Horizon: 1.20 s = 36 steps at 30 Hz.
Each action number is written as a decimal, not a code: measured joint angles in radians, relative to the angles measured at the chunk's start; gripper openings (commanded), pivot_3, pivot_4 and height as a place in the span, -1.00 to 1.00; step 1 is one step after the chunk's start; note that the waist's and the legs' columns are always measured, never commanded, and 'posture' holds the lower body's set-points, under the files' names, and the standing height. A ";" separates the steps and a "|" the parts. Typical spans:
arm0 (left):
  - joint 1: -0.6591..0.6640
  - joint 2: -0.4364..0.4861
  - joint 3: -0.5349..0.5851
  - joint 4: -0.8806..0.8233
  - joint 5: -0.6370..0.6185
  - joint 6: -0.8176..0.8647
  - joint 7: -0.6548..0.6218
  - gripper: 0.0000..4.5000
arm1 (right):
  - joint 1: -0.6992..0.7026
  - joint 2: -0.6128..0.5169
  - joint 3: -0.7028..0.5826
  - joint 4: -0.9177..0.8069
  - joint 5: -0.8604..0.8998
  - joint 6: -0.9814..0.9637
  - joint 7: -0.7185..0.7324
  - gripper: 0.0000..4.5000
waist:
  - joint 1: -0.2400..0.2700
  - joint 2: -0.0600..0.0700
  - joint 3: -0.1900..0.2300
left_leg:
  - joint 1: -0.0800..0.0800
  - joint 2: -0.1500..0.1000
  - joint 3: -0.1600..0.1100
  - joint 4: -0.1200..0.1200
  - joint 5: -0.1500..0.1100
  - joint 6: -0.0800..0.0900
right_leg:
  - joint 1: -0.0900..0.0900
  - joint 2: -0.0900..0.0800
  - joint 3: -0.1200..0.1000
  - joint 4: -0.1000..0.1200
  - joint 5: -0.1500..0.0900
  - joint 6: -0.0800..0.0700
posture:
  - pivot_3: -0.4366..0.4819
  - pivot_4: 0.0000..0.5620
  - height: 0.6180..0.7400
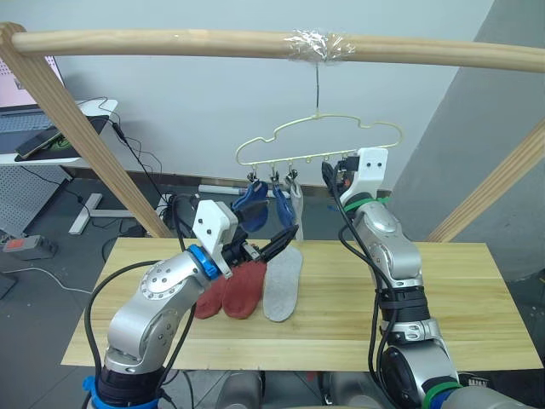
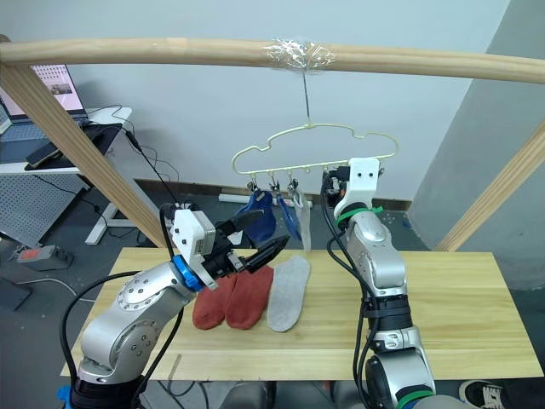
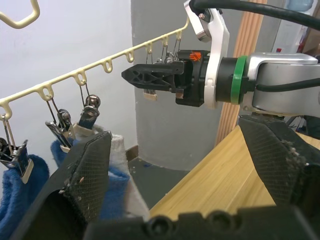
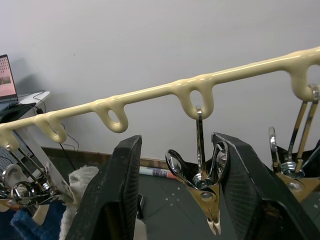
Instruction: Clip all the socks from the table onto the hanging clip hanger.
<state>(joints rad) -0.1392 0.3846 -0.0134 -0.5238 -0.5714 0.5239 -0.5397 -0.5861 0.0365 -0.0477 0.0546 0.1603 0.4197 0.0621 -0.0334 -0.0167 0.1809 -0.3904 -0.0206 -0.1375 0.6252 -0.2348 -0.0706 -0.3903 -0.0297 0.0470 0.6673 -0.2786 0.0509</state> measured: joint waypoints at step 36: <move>-0.129 -0.113 -0.266 0.685 0.391 -0.149 0.052 1.00 | -0.006 -0.149 -0.003 -0.118 0.106 0.235 0.150 -0.99 | -0.012 0.001 0.000 | 0.007 0.000 0.001 0.001 0.000 0.001 | 0.001 0.001 0.002 0.010 -0.001 -0.002 | -0.23 -0.52 1.00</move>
<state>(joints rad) -0.2678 0.2718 -0.2798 0.1612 -0.1806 0.3753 -0.4880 -0.5921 -0.1125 -0.0502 -0.0639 0.2667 0.6549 0.2118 -0.0456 -0.0160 0.1806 -0.3837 -0.0210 -0.1363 0.6265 -0.2344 -0.0701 -0.3893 -0.0290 0.0486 0.6778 -0.2800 0.0491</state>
